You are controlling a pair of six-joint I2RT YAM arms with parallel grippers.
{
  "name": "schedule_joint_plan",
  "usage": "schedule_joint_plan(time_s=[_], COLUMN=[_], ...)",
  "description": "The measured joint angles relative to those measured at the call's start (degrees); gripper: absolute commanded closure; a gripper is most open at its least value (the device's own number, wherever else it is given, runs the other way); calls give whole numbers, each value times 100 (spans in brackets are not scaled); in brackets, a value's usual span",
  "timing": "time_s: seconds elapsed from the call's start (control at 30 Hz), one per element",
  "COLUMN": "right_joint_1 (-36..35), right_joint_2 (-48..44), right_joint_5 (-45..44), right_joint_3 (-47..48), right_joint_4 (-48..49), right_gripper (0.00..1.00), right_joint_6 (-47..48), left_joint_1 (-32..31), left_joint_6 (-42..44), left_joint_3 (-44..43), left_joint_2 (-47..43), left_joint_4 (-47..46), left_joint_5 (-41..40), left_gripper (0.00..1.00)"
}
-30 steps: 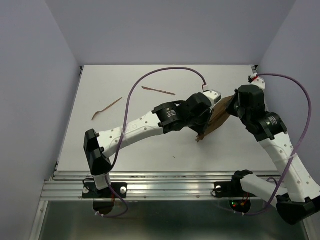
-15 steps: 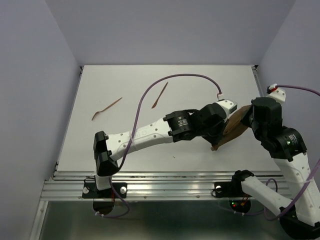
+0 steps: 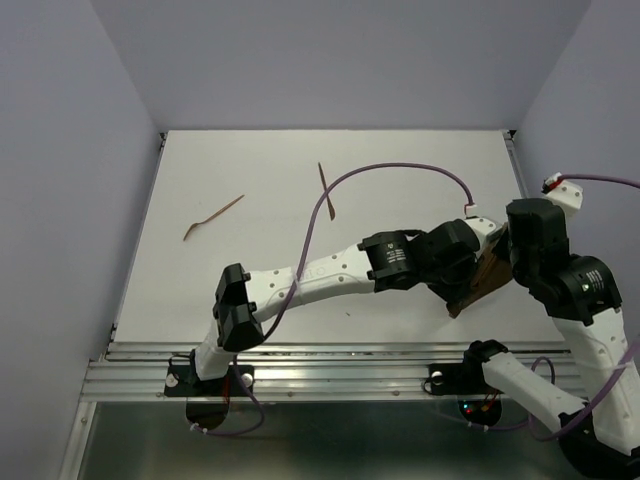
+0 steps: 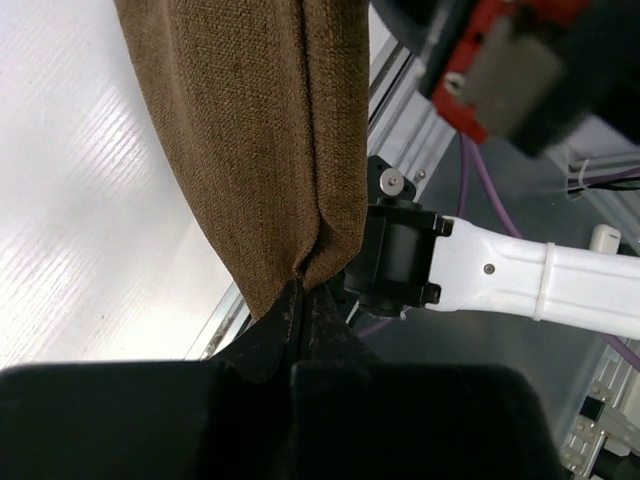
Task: Fold the napkin into a case and place the utensils inside
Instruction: Turn over the upper triangle folded napkin at the center of the board.
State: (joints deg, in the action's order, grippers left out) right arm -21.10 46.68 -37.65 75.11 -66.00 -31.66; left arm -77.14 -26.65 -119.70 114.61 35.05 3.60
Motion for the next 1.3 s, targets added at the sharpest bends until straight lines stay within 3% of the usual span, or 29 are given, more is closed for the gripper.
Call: schedule_joint_plan(time_s=[0.13,0.23,0.57,0.83,1.3], right_joint_1=[4,-2,-79,-391,-411], right_joint_2=[535,1375,4395,5764,5696], right_joint_5=[-4,240,1582,2345,2409], right_joint_3=[94,140,662,1294,1303], right_joint_4=[-35,111,1534,2094,2457], right_gripper=[99,99,99,99,99], right_joint_6=[142,367,929,1054,1054], left_joint_1=[177,450,2271,2728,2776], left_joint_6=[-24,-79,-420,-448,-302], left_joint_3=[560,1521,4625,5521,5226], left_joint_2=[-179,-518,-1668,-1797,-1808], left_joint_4=[-498,-1198,-3226,-3805,-3556], left_joint_5=[254,520,1440,1440,1370], left_gripper=[100,100,100,100,100])
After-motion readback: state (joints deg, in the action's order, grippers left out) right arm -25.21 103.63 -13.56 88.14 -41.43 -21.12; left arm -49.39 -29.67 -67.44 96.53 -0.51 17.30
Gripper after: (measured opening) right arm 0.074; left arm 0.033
